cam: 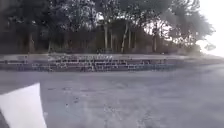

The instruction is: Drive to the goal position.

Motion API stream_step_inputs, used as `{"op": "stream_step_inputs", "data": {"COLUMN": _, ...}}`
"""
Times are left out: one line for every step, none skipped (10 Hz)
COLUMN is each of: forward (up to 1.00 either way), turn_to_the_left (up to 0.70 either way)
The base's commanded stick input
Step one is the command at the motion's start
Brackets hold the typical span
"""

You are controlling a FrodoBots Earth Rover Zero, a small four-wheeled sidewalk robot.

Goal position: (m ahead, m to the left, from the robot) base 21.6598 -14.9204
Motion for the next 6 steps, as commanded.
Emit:
{"op": "stream_step_inputs", "data": {"forward": 0.70, "turn_to_the_left": -0.27}}
{"op": "stream_step_inputs", "data": {"forward": 0.70, "turn_to_the_left": -0.27}}
{"op": "stream_step_inputs", "data": {"forward": 0.70, "turn_to_the_left": -0.27}}
{"op": "stream_step_inputs", "data": {"forward": 0.70, "turn_to_the_left": -0.27}}
{"op": "stream_step_inputs", "data": {"forward": 0.70, "turn_to_the_left": -0.27}}
{"op": "stream_step_inputs", "data": {"forward": 0.70, "turn_to_the_left": -0.27}}
